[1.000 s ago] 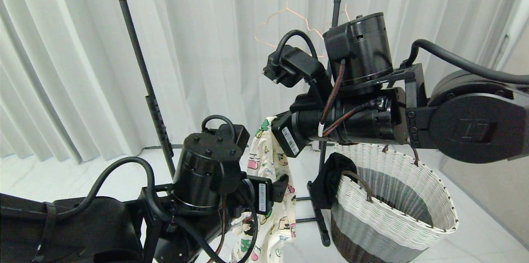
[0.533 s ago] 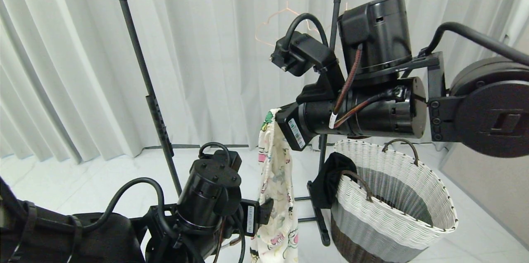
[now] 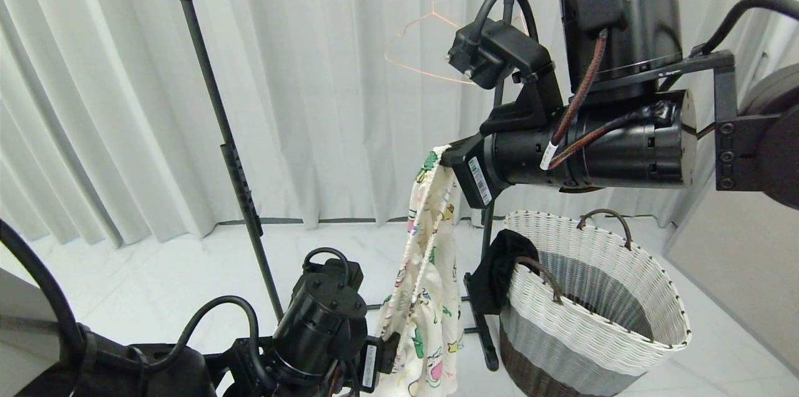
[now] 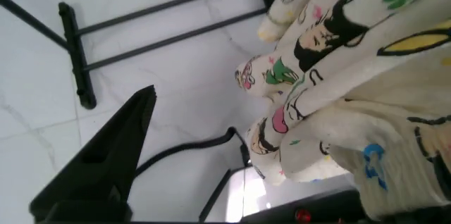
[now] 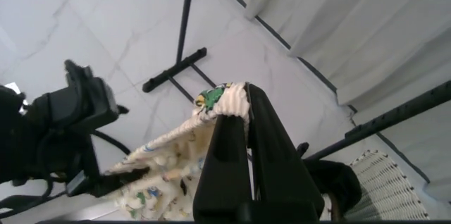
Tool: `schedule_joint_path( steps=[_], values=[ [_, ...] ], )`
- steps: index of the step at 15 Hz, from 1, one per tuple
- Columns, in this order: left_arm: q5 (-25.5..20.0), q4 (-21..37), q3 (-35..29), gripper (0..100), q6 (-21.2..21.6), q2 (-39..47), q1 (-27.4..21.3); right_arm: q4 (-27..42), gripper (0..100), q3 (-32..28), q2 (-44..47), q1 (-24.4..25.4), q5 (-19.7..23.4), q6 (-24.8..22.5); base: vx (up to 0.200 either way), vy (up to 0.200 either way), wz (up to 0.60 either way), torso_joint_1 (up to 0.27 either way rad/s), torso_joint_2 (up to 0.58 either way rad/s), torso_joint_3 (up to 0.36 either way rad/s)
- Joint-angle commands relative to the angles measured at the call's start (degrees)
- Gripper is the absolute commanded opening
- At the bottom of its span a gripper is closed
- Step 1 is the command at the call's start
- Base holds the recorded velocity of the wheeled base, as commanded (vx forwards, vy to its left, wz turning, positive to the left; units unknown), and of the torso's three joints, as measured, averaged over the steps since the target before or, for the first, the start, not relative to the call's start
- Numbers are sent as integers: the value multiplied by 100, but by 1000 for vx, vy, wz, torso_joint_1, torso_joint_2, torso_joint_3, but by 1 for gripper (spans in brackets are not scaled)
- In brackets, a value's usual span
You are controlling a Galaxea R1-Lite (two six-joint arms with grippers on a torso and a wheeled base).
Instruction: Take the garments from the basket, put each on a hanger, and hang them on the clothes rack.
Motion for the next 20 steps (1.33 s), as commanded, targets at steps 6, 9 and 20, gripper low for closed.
schedule_joint_path(
  steps=[6, 9, 20],
  values=[
    [361, 19, 96, 0, 687, -765, -168, -2, 0, 1199, -646, -311, -311, -2, 0, 0, 0, 0, 0, 0],
    [-395, 1082, -756, 0, 2111, -1794, 447, 613, 0, 2060, -1568, -548, -513, -2, 0, 0, 0, 0, 0, 0],
    [-1441, 3772, -4026, 0, 2198, -1890, 421, 1632, 0, 575, -2025, -1295, -487, 16, 0, 0, 0, 0, 0, 0]
  ],
)
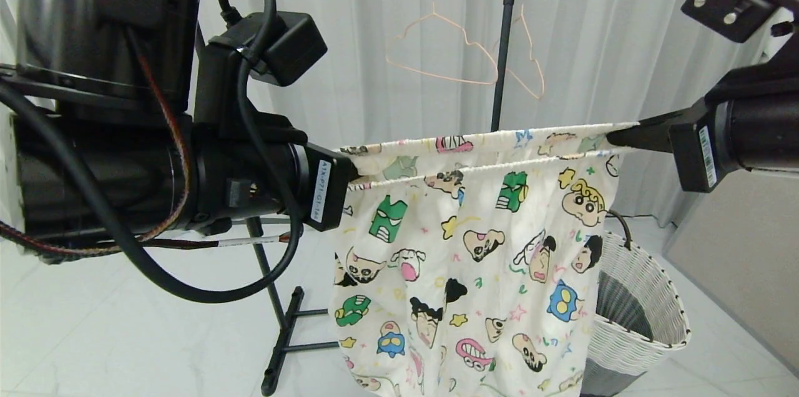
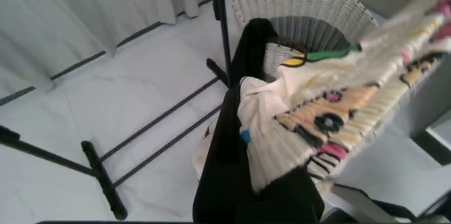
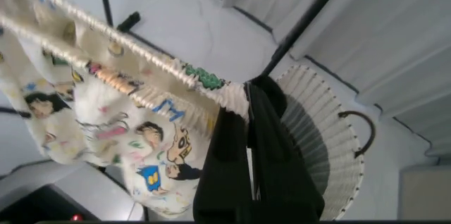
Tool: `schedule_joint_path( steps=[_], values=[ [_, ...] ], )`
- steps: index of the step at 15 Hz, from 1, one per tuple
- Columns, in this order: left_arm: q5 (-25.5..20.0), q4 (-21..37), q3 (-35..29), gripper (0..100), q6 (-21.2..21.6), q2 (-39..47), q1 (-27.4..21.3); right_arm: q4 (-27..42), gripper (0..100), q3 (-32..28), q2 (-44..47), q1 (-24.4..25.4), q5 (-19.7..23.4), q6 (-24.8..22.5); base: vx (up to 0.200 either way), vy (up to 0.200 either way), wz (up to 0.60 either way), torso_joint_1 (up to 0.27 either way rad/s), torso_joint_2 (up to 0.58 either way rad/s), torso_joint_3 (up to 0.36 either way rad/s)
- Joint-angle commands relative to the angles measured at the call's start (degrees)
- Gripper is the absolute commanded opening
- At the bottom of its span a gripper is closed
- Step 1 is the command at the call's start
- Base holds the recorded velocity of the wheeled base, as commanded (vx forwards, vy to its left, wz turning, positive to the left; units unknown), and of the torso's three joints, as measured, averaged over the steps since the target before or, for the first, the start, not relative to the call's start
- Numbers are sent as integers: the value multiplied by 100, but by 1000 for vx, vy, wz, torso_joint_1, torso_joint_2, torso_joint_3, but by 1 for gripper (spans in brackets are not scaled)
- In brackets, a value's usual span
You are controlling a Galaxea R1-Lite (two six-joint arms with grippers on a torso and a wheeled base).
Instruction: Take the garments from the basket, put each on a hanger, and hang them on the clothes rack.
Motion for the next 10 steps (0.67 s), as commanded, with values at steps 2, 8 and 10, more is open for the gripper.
schedule_joint_path(
  steps=[2, 8, 10],
  values=[
    [13, -31, 30, 0, 154, 17, -151, 113, 0, -105, -70, -39, 5, 8, 0, 0, 0, 0, 0, 0],
    [-286, -1402, -242, 0, 1094, 668, -151, 1668, 0, 1, -1028, 1324, 391, 878, 0, 0, 0, 0, 0, 0],
    [-567, -1437, -295, 0, 1103, 712, -151, 1668, 0, 98, -1028, 1913, 374, 1106, 0, 0, 0, 0, 0, 0]
  ],
)
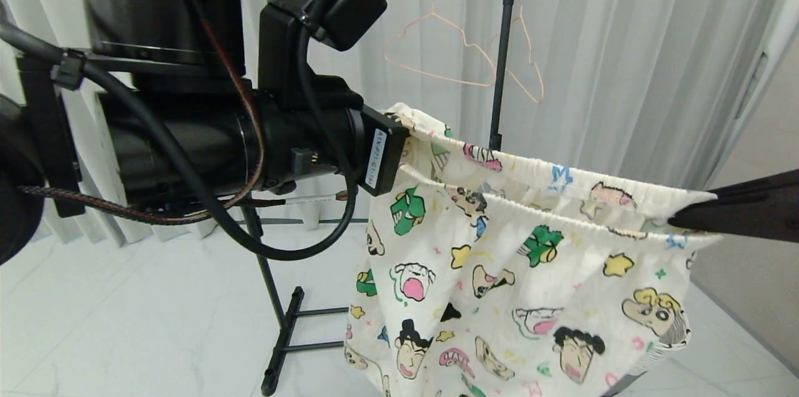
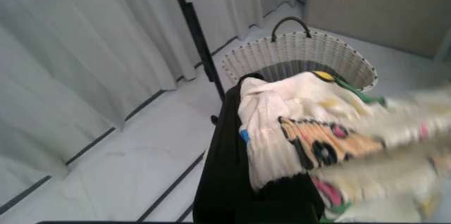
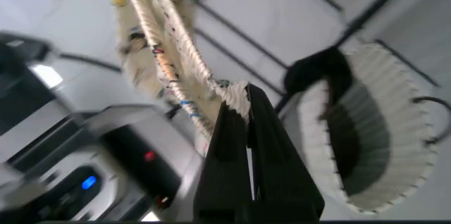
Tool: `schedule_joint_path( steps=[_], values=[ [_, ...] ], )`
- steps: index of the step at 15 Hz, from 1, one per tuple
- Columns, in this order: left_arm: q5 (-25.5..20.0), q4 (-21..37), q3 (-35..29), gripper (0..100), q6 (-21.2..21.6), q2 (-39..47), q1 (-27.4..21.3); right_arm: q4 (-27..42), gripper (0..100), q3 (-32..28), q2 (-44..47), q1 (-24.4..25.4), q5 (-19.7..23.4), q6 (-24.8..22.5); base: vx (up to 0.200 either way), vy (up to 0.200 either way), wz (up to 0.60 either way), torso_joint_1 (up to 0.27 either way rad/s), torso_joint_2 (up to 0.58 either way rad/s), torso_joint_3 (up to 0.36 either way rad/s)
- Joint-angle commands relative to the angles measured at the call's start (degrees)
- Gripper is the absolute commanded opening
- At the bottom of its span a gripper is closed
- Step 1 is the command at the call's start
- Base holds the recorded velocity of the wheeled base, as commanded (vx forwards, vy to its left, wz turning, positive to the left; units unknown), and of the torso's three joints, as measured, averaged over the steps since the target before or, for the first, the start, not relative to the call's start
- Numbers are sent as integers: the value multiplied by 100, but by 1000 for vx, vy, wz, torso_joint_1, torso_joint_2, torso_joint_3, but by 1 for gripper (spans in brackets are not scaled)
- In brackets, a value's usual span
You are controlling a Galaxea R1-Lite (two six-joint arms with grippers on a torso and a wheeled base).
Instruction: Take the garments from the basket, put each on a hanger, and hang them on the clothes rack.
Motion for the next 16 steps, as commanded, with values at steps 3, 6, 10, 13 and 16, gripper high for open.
schedule_joint_path(
  steps=[3, 6, 10, 13, 16],
  values=[
    [-32, -4, -54, 0, -8, 146, 18, 31, 0, 78, -35, 774, 3, 169, 0, 0, 0, 0, 0, 0],
    [-6, 31, -1, 0, 1, 49, 18, 31, 0, 96, -35, 765, -23, 169, 0, 0, 0, 0, 0, 0],
    [-181, 1991, 34, 0, -52, -874, -79, -408, 0, -45, 273, 18, -199, 133, 0, 0, 0, 0, 0, 0],
    [-472, 2844, 87, 0, -412, -1471, -219, -672, 0, -502, 756, -299, -164, 142, 0, 0, 0, 0, 0, 0],
    [-498, 3239, 184, 0, -1353, -1990, -1089, -672, 0, -1267, 1336, -343, -41, 142, 0, 0, 0, 0, 0, 0]
  ],
)
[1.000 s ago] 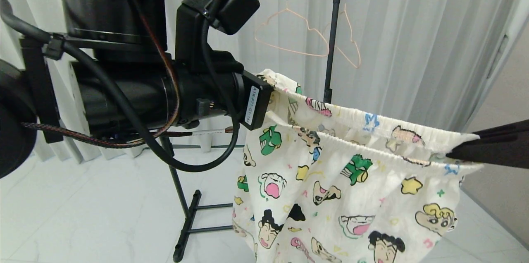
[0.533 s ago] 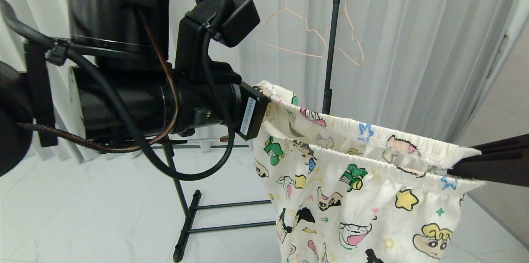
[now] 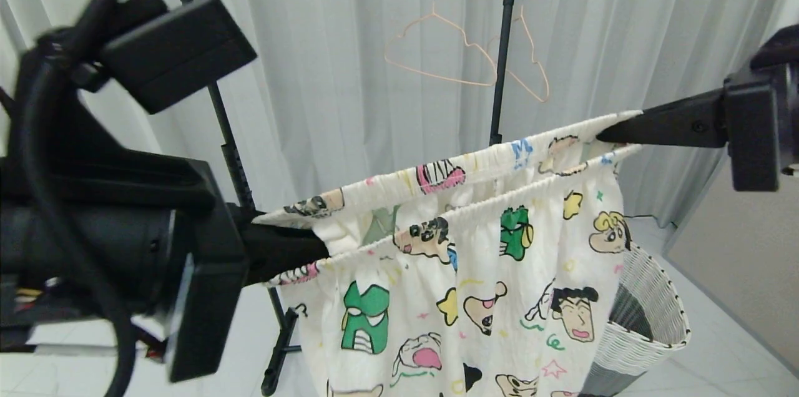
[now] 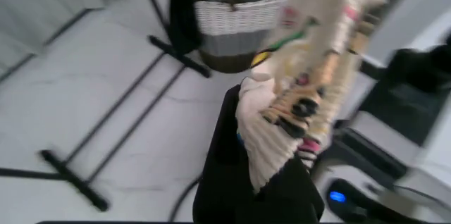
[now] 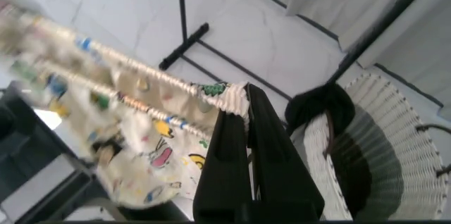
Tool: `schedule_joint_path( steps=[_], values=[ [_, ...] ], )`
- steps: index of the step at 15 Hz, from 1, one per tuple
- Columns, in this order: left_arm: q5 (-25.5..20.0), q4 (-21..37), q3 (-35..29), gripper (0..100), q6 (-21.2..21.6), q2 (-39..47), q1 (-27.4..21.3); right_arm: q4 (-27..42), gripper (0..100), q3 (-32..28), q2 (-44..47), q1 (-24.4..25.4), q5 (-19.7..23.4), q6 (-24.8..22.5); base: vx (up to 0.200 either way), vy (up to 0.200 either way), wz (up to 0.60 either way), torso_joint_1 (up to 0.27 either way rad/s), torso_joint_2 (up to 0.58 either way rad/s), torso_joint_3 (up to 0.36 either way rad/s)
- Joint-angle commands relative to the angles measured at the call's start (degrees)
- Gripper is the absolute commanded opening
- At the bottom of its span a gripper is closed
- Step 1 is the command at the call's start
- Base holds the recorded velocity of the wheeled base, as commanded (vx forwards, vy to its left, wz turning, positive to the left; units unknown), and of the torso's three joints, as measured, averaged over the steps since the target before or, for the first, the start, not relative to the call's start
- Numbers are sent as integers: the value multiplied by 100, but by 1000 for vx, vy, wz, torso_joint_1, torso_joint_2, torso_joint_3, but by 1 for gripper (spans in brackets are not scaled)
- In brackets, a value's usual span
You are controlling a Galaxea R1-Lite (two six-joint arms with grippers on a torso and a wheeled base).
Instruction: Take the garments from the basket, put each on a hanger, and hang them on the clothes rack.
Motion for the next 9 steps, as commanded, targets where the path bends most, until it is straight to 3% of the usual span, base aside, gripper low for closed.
schedule_joint_path(
  steps=[1, 7, 9],
  values=[
    [3, 65, 165, 0, -277, -475, -498, 5, 0, -439, 550, -30, 45, 0, 0, 0, 0, 0, 0, 0],
    [47, 65, 419, 0, -286, -563, -648, 22, 0, -658, 717, -30, 45, -9, 0, 0, 0, 0, 0, 0],
    [197, -58, 393, 0, -40, -317, -445, 154, 0, -614, 533, -30, 27, -9, 0, 0, 0, 0, 0, 0]
  ],
)
